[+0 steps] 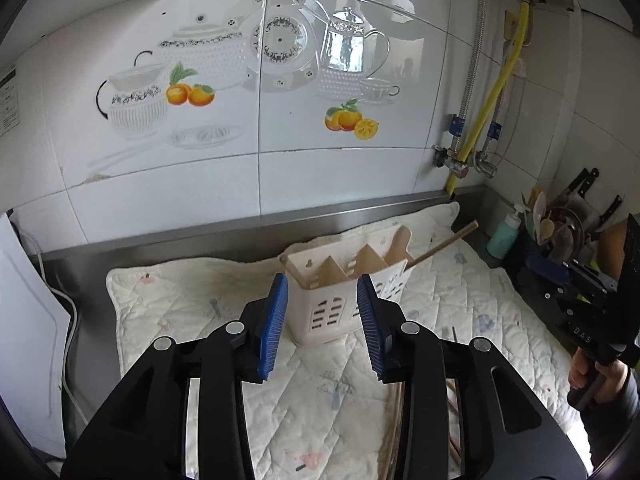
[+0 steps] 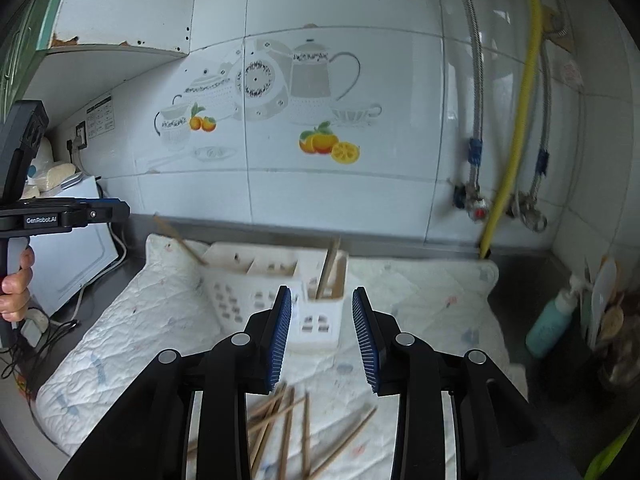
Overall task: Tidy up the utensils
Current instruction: 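Lower each chopstick into the holder and open both tools, then return both tools to the pile and close each on another chopstick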
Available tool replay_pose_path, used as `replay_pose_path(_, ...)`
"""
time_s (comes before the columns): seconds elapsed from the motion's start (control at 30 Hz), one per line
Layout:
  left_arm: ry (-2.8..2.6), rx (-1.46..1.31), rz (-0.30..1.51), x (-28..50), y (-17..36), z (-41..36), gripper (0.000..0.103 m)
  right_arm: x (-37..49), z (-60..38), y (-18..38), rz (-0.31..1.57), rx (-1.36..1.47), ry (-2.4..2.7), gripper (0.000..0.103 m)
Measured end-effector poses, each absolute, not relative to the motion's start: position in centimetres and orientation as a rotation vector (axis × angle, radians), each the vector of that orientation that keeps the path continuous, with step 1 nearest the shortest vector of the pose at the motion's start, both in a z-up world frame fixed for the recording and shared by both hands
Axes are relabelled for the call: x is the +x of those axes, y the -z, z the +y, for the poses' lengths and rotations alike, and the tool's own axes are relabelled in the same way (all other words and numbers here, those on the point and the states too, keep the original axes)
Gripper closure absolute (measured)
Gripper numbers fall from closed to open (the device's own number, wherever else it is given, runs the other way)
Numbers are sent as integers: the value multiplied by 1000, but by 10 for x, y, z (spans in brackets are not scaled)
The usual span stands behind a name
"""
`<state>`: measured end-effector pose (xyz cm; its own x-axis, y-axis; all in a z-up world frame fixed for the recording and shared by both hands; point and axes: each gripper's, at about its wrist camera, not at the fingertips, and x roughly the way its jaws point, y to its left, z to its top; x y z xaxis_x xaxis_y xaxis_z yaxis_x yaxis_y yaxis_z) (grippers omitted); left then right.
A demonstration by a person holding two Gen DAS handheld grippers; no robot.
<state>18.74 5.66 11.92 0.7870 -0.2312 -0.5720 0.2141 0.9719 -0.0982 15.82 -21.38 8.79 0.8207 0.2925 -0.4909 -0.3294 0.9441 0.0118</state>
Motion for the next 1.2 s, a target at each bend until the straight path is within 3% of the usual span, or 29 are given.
replay_pose_path(0.1, 224, -27, 618, 165, -100, 58, 60, 129, -218, -66, 537, -47, -325, 72)
replay_pose_path(0.23, 199, -38, 623, 138, -70, 61, 59, 92, -221, -28, 578, -23, -273, 74)
replay_pose_path(0.33, 197, -65, 636, 121, -48, 62, 58, 76, -225, 1, 647, 52, -268, 82)
replay_pose_path(0.63, 178, -50, 651, 83, -1, 48, 58, 51, -214, 70, 788, 172, -227, 88)
replay_pose_path(1.2, 221, -16, 687, 52, 43, 40, 58, 67, -194, 96, 870, 175, -124, 90)
